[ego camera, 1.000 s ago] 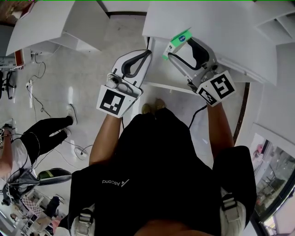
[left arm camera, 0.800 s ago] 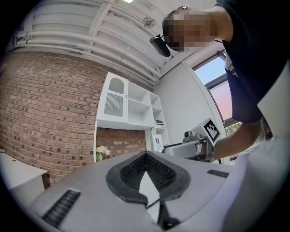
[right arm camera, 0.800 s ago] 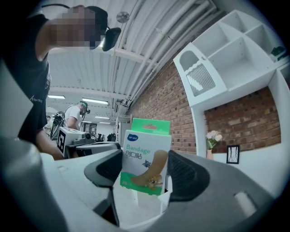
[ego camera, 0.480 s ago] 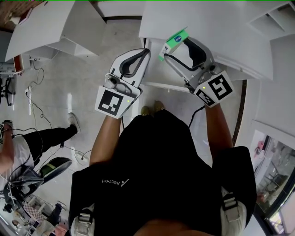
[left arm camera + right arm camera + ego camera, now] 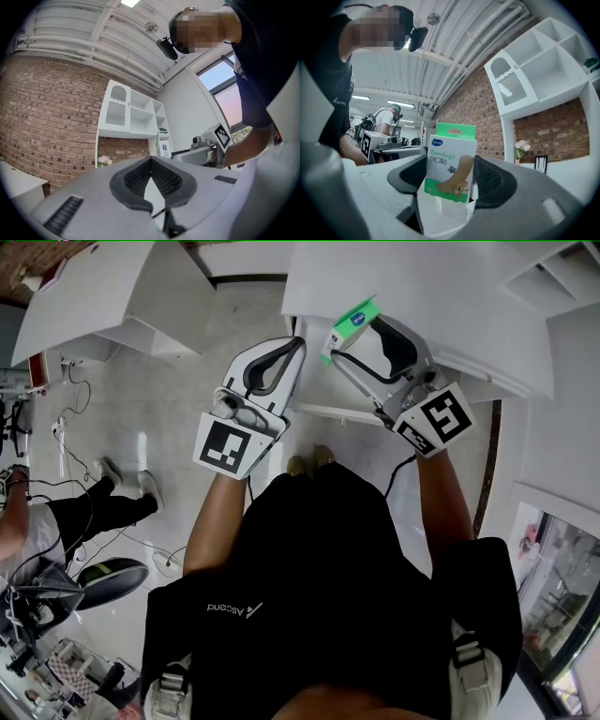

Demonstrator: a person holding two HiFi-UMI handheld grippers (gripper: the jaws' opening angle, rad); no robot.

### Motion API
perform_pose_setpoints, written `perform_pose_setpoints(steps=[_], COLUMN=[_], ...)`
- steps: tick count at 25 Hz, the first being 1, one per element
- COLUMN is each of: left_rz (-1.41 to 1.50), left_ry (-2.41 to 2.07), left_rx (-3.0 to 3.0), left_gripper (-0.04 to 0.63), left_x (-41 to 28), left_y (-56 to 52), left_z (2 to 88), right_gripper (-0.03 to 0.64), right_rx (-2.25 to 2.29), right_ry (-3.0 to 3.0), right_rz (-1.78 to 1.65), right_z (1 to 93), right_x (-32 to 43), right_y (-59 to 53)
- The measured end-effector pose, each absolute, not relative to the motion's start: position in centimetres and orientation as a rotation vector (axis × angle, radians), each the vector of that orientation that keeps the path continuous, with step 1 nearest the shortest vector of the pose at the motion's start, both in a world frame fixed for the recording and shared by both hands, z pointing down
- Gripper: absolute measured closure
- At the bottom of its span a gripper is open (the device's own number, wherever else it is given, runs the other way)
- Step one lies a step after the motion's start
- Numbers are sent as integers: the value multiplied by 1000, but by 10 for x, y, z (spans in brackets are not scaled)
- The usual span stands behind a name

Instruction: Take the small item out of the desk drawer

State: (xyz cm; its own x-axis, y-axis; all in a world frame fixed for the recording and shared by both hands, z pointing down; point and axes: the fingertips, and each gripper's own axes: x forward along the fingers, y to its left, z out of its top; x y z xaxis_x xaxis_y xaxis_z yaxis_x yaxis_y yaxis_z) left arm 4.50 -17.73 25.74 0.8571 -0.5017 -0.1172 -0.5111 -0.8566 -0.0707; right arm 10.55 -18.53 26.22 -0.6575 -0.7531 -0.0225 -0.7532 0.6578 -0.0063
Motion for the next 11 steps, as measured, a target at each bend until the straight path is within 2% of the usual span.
perform_pose_setpoints(steps=[11], left_rz=[156], left_ry=[810], left_rx=[-2922], left_gripper=[597], left_x=[33], left_y=[-162], left_z=[260], right_gripper=[302], right_rx=[-1289], right_ry=[2843], right_rz=[28], right_z=[263], right_x=[95], right_y=[-169])
